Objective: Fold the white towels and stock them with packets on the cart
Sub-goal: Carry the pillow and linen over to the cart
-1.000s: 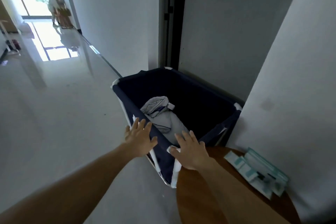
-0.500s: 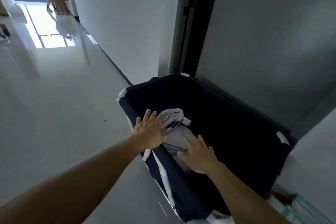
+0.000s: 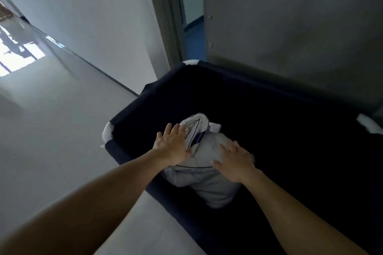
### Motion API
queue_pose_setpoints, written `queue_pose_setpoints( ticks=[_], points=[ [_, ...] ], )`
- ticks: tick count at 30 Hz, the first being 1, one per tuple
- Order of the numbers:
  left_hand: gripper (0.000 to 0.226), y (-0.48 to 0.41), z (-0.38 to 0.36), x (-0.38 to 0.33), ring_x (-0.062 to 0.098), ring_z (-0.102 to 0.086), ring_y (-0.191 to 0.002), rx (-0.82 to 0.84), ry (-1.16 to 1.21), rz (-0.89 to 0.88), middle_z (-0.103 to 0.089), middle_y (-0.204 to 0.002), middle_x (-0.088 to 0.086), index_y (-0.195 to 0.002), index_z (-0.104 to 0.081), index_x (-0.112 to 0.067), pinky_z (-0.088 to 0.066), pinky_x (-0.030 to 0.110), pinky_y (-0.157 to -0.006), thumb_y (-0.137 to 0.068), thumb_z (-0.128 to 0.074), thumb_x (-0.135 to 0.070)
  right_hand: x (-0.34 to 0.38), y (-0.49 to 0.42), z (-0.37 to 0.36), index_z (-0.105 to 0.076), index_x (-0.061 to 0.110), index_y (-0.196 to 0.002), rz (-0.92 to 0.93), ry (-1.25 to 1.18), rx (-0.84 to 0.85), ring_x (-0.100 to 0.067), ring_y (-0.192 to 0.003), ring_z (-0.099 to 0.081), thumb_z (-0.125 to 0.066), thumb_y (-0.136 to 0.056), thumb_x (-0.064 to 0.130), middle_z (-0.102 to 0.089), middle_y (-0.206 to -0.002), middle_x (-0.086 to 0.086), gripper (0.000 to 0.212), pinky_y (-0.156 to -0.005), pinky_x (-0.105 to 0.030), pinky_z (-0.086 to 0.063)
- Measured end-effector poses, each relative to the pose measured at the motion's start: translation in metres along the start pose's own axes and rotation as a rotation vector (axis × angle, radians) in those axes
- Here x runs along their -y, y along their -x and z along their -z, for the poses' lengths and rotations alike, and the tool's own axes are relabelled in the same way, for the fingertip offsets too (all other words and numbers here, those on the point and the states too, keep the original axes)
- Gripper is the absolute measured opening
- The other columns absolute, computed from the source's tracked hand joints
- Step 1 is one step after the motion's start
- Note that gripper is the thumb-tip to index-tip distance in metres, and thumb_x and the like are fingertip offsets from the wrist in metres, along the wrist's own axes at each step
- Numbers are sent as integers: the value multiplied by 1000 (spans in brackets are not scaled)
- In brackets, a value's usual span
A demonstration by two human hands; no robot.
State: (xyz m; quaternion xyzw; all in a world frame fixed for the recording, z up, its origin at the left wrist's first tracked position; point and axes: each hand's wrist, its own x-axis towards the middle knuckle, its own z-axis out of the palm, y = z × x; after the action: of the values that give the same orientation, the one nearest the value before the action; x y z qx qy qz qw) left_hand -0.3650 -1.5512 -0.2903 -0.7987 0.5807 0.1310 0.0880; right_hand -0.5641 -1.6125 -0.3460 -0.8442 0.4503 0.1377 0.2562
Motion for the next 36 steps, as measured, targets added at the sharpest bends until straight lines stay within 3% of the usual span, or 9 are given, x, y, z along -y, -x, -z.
queue_pose_setpoints(
  ticks=[4,9,16,22,25,29,32,34,36],
  points=[
    [95,-66,-25,9,31,1,-152,97,-13,3,-4,-165,3,-157,1,-17,-17,51,-120,-89,-51,-60,-5,-49,-5,3,25,-158,-26,-95,52,-25,-151,10,-27,-98,64,13,-164,-1,78,-118,-56,-4],
    [98,-136,-72,14,33,-12,-148,137,8,-58,-9,-163,4,-155,-4,-17,-29,49,-115,-84,-60,-56,-23,-101,-29,2,24,-158,-139,-175,129,-26,-151,10,-30,-97,65,10,-165,-3,80,-119,-57,-4],
    [111,-246,-155,38,39,10,-149,115,48,-128,14,-164,8,-156,12,-19,-13,59,-118,-84,-60,-64,-23,-190,-81,2,24,-158,-322,-289,225,-24,-151,11,-30,-98,64,8,-165,-1,79,-120,-54,-3],
    [132,-304,-218,61,43,28,-144,134,23,-65,36,-156,11,-150,30,-26,-2,71,-111,-70,-62,-78,-10,-273,-159,-1,23,-158,-437,-455,255,-23,-151,4,-34,-98,62,2,-165,-2,78,-121,-51,-6],
    [141,-327,-250,65,43,25,-144,144,85,28,36,-156,13,-149,30,-27,-5,73,-109,-61,-64,-84,-3,-296,-206,-10,19,-157,-536,-547,221,-23,-150,-6,-38,-99,57,-8,-164,-3,75,-119,-49,-16],
    [149,-344,-286,57,40,20,-147,143,238,47,36,-157,10,-145,37,-34,-11,73,-109,-57,-77,-75,13,-310,-261,-43,7,-136,-807,-631,66,-29,-128,-42,-47,-92,62,-44,-141,-12,70,-102,-41,-42],
    [145,-347,-305,48,40,-3,-149,90,333,50,28,-160,10,-148,30,-35,-23,67,-108,-62,-84,-60,17,-319,-290,-52,5,-130,-1125,-1097,43,-29,-115,-55,-51,-63,92,-55,-130,-13,110,-96,-39,-49],
    [136,-351,-313,48,40,-25,-141,26,335,60,19,-163,12,-152,22,-33,-35,59,-105,-68,-85,-45,15,-327,-302,-41,3,-139,-1306,-1527,-59,-28,-116,-56,-74,-55,80,-53,-134,-10,120,-100,-39,-50],
    [128,-356,-317,56,39,-36,-134,-2,372,58,6,-163,16,-152,18,-34,-40,52,-103,-73,-82,-28,16,-333,-311,-38,6,-146,-1257,-1834,-165,-23,-115,-58,-88,-49,65,-54,-136,-6,124,-101,-37,-50]
  ],
)
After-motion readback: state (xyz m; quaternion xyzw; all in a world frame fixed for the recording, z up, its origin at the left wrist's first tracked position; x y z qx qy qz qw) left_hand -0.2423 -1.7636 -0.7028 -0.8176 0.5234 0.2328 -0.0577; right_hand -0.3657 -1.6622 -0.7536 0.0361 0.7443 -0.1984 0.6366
